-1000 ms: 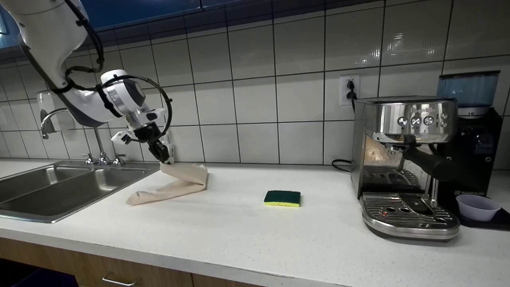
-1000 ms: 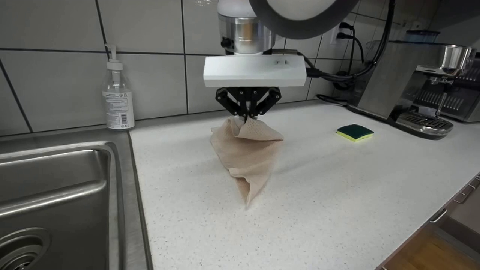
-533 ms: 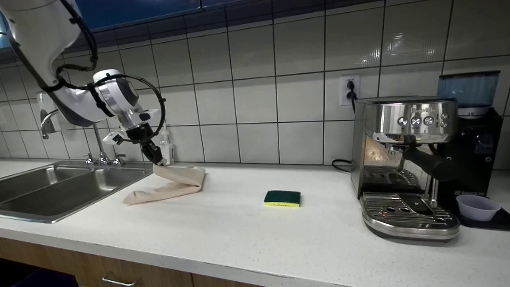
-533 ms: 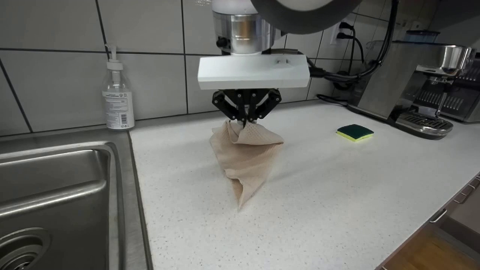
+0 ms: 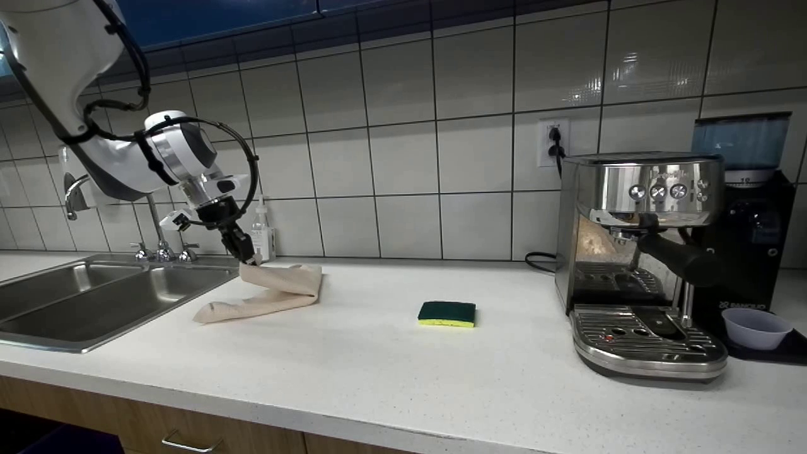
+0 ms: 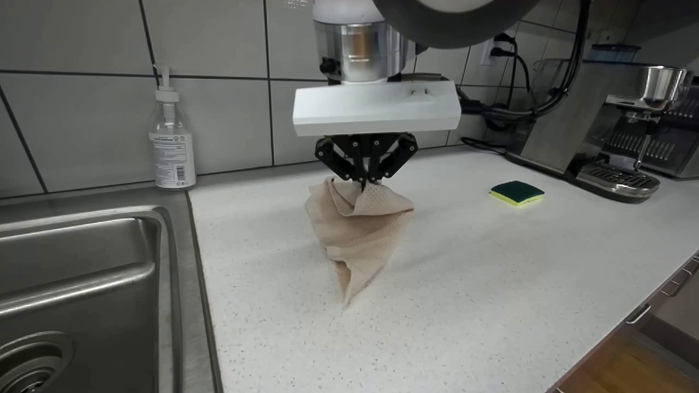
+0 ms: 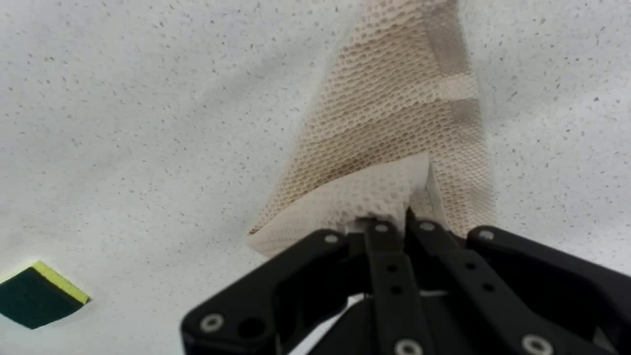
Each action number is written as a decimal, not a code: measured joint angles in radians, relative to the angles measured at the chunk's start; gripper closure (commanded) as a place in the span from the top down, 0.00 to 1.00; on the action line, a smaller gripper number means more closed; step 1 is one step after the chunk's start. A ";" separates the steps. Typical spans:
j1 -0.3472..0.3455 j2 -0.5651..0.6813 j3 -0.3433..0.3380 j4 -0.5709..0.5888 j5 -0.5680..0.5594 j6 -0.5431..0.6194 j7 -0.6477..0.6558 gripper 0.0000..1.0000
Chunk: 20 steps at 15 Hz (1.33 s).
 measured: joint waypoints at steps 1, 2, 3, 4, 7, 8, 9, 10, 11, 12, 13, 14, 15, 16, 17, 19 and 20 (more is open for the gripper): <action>0.000 -0.003 0.000 -0.003 0.000 -0.001 0.003 0.01; 0.000 -0.006 0.000 -0.005 0.000 -0.002 0.006 0.01; 0.000 -0.008 0.001 -0.007 0.000 -0.003 0.008 0.01; 0.000 -0.010 0.002 -0.009 -0.001 -0.003 0.011 0.01; 0.000 -0.016 0.008 -0.016 -0.005 -0.004 0.021 0.01; 0.000 -0.019 0.011 -0.020 -0.008 -0.005 0.024 0.01; 0.000 -0.022 0.014 -0.023 -0.010 -0.005 0.027 0.01; 0.000 -0.025 0.017 -0.027 -0.013 -0.005 0.029 0.01; 0.000 -0.028 0.021 -0.030 -0.017 -0.006 0.031 0.01; 0.000 -0.031 0.024 -0.032 -0.021 -0.008 0.033 0.01; 0.000 -0.032 0.028 -0.033 -0.025 -0.009 0.034 0.01; 0.000 -0.033 0.031 -0.034 -0.027 -0.010 0.035 0.01; 0.000 -0.033 0.034 -0.035 -0.029 -0.012 0.037 0.03; 0.000 -0.033 0.037 -0.036 -0.031 -0.013 0.039 0.29; 0.000 -0.033 0.039 -0.036 -0.032 -0.015 0.040 0.30; 0.000 -0.033 0.043 -0.037 -0.032 -0.021 0.042 0.44; 0.000 -0.033 0.044 -0.037 -0.033 -0.024 0.043 0.51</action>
